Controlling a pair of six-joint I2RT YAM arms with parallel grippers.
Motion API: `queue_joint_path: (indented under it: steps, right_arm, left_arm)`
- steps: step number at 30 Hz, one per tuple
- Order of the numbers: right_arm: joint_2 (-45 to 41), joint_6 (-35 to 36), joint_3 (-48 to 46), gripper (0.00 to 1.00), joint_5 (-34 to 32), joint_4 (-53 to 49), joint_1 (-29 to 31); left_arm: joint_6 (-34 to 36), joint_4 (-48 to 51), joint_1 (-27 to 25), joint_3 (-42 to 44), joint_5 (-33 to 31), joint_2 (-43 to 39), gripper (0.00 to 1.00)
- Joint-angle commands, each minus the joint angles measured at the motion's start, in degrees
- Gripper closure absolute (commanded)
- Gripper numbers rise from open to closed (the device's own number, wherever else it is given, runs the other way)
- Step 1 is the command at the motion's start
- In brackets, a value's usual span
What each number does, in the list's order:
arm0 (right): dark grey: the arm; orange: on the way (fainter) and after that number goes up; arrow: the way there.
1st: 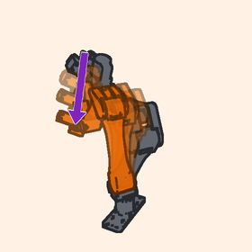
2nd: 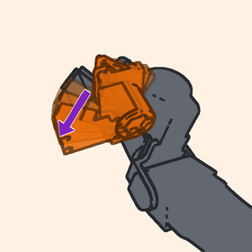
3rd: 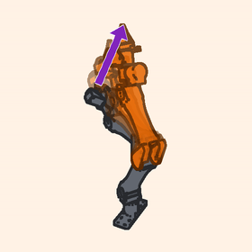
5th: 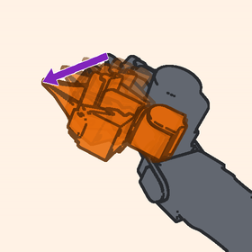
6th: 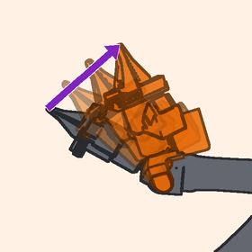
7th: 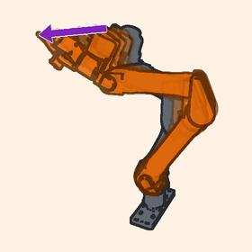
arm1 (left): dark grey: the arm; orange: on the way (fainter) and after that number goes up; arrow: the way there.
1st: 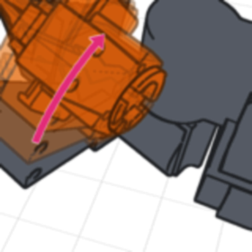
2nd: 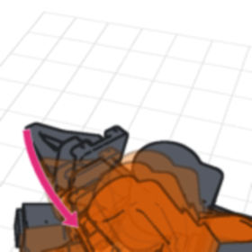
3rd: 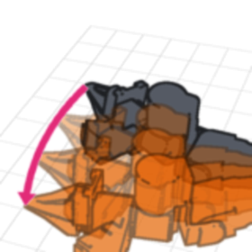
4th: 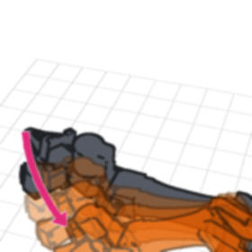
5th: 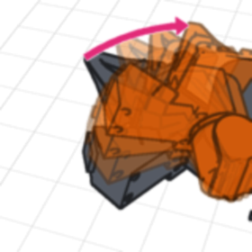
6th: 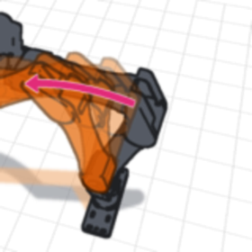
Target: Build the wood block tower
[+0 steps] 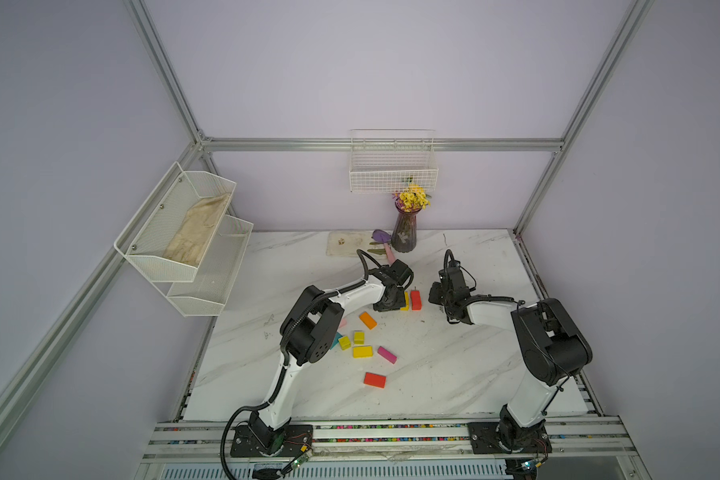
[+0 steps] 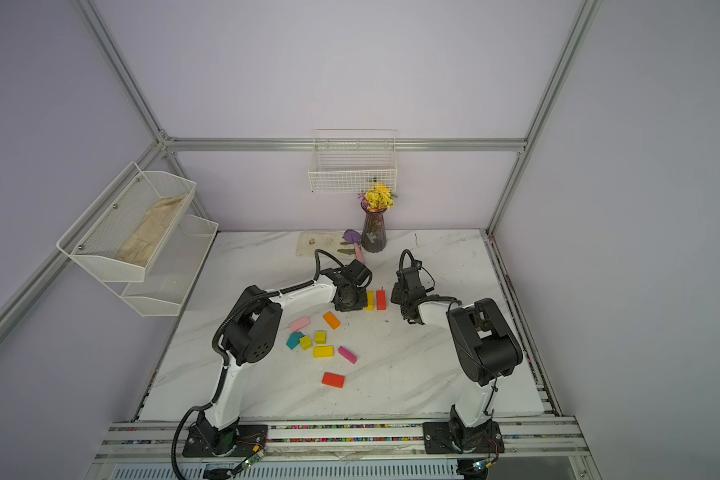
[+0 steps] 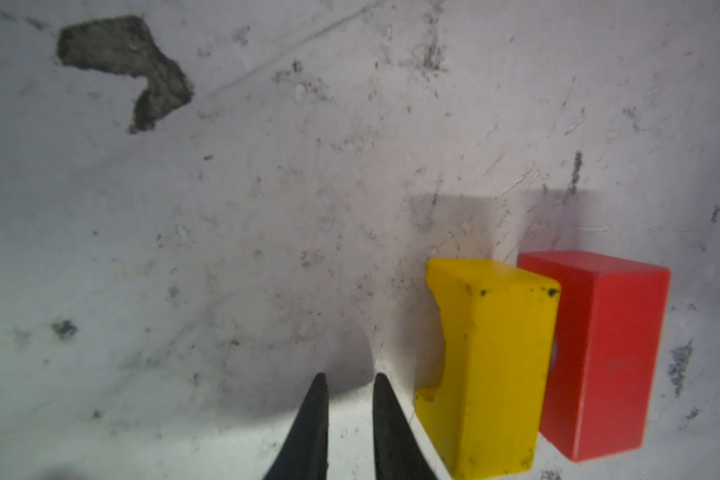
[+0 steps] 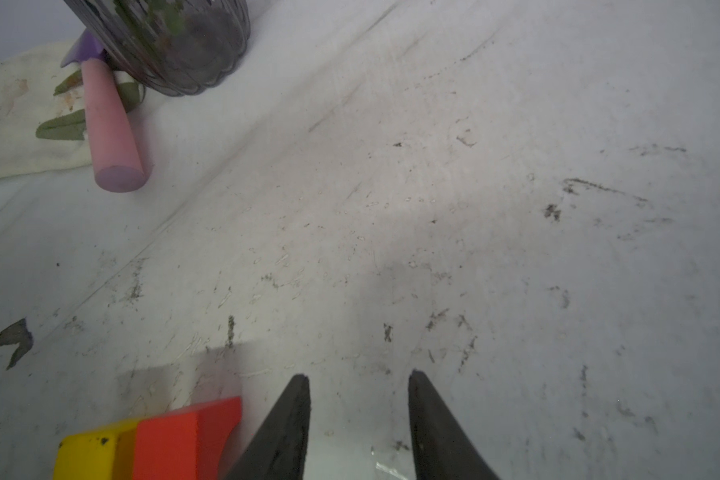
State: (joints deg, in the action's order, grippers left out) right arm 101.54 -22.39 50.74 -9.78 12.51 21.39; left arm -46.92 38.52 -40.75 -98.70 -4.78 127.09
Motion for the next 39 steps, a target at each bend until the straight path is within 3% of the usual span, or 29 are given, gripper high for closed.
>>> queue_joint_path:
  steps: [1,17,39]
  right_arm:
    - [1.1,0.8,1.4,0.58,1.2,-1.5,0.5]
    - [5.2,3.3,5.3,0.60,-0.4,-4.8,5.2]
    - [6.3,3.4,6.1,0.60,-0.2,-4.8,5.5]
  left_arm:
    - [0.8,-0.1,0.3,-6.0,1.5,0.9,0.79]
    - [0.2,-0.1,0.4,-7.5,3.3,1.8,0.81]
    - [0.1,-0.3,0.3,-9.3,5.2,3.4,0.81]
